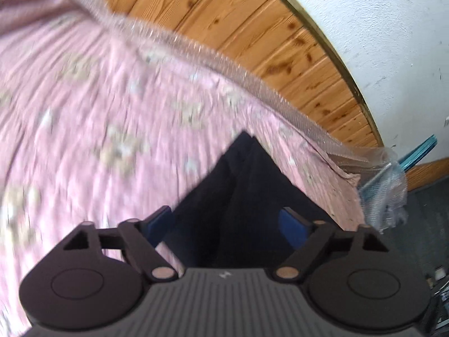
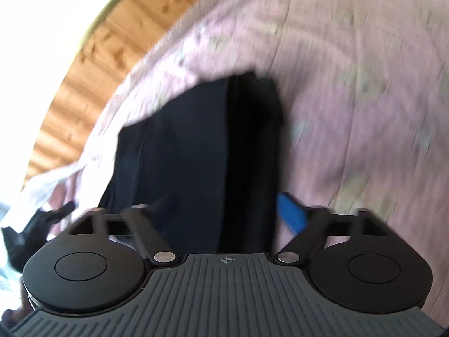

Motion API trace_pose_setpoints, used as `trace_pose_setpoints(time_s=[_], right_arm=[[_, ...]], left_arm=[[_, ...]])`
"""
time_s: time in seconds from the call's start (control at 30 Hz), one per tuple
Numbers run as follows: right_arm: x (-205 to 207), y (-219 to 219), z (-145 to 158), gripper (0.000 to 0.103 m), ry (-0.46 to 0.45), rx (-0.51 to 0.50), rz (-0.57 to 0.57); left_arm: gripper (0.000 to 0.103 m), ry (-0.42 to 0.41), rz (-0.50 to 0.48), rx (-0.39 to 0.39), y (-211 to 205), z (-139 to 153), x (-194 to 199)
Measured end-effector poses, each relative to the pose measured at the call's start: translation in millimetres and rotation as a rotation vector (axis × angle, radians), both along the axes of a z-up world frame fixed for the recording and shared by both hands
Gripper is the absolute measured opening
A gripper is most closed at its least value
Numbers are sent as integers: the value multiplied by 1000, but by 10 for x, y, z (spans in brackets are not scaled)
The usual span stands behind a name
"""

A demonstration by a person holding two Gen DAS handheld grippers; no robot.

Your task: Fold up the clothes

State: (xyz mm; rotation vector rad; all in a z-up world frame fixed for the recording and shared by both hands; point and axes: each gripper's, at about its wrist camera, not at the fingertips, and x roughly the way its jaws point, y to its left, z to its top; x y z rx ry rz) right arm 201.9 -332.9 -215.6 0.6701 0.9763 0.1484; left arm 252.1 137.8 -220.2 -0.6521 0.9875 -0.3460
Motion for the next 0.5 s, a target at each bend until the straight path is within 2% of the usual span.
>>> trace_pose_setpoints(time_s=[0.1,0.17,0.2,0.27,0.33,0.43,0.5], right_arm=[[185,-78,-76,89,-10,-7,-21],[290,-20,-76,85,-23,-31,24],[342,10,-76,77,-30,-43,47],[447,69,-76,33,-43,-67,91],[551,128,-76,15,-57,-91,136],[725,214,-52,12,-85,-145,215],[921,256,62,12,-135,-259,322]], left_arm=[[92,-9,-59,54,-78,-18,138],[92,-15,-98,89,-131,-29,230],[86,-18,-118,107,-157,-35,276],[12,-24,-157,143,-209,-47,367],[11,-22,-145,127,-215,-40,297],[9,-2,-108,108,-264,7,78],[9,18,-86,100,-393,45,-117]])
